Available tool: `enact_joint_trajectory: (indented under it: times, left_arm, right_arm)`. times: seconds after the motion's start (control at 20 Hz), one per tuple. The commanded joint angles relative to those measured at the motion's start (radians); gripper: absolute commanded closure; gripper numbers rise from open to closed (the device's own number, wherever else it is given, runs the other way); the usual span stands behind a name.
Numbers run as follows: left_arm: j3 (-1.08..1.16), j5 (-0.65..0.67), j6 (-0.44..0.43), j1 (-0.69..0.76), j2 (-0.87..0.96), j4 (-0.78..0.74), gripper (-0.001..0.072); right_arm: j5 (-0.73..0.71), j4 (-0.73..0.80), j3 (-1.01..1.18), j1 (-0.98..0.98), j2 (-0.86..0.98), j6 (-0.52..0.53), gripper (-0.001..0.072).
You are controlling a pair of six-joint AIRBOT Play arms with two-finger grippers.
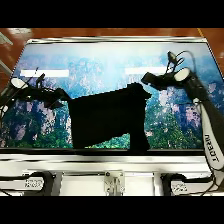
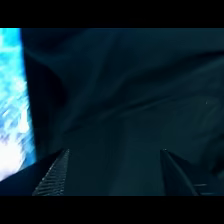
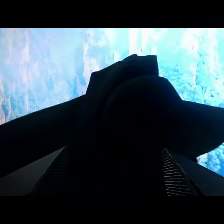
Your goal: Fold the shirts.
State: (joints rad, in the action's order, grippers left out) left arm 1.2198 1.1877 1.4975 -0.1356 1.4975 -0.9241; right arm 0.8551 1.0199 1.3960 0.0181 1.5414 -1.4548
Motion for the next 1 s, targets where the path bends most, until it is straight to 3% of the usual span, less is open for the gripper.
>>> enact_joint_trajectory:
  times: [0.0,0.1,0.25,0.4,0.55,0.95]
  left_arm:
    - [0.029,0.292,-0.039,-0.119,-0.037,-0.102,0.0090]
    - [-0.051,0.344,-0.066,-0.186,-0.131,-0.185,0.0123]
    - [-0.349,0.297,-0.111,-0.227,-0.262,-0.157,-0.0002]
    - [-0.644,0.190,-0.207,-0.203,-0.289,0.002,-0.0002]
    - [-0.797,0.037,-0.246,-0.150,-0.289,0.138,-0.0001]
    - [-0.826,-0.154,-0.245,0.021,-0.246,0.310,0.0001]
  right_arm:
    - [0.364,0.246,0.069,-0.119,-0.103,0.082,0.0014]
    - [0.578,0.353,0.042,-0.242,-0.162,0.081,0.0016]
    - [0.709,0.179,-0.112,-0.437,-0.198,0.094,0.0015]
    - [0.691,-0.001,-0.277,-0.510,-0.201,0.109,0.0014]
    - [0.646,-0.047,-0.364,-0.487,-0.201,0.123,0.0014]
    - [0.580,-0.035,-0.378,-0.433,-0.200,0.126,0.0014]
